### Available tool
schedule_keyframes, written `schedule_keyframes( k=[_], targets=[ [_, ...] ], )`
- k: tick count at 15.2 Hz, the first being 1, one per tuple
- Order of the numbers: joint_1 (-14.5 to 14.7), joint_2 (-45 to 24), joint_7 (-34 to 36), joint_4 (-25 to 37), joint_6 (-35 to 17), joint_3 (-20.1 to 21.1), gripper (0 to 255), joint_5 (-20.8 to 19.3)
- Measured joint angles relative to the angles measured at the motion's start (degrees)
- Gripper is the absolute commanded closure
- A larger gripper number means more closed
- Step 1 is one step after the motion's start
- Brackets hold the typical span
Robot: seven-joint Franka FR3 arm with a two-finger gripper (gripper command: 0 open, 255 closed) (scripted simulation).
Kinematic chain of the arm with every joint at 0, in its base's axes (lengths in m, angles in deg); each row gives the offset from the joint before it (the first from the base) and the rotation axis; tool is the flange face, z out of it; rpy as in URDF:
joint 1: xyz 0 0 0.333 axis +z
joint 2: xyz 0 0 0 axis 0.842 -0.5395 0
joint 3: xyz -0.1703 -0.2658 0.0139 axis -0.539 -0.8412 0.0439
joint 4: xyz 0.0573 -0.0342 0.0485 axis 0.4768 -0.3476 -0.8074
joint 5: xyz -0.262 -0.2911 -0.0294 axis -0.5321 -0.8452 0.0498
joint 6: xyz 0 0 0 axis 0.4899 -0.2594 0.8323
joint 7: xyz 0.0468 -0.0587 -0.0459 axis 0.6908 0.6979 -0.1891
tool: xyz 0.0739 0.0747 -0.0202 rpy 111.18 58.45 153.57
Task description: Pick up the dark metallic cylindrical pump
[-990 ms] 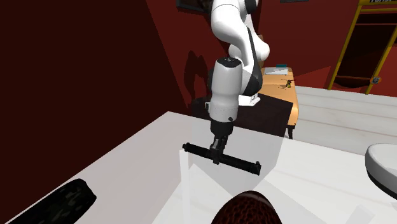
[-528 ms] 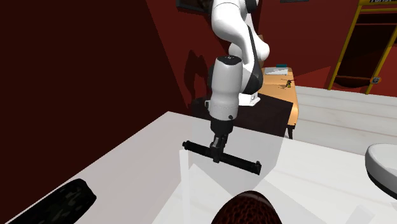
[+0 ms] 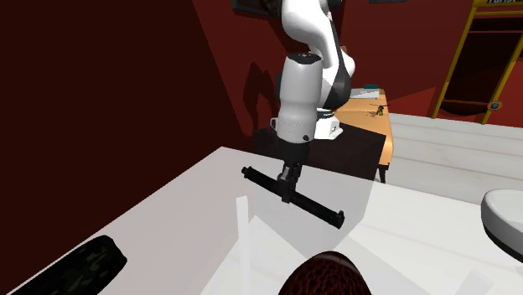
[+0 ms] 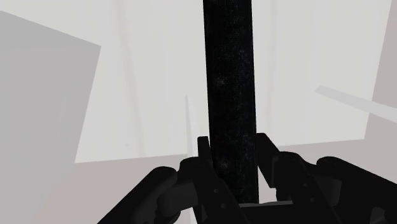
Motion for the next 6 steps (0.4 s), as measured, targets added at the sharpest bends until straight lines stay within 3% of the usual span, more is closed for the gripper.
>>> schedule_keyframes(
  k=[6],
  targets=[
    [-1.21, 3.07, -1.51, 0.10, 2.90, 1.60, 255, 2.17]
  ],
)
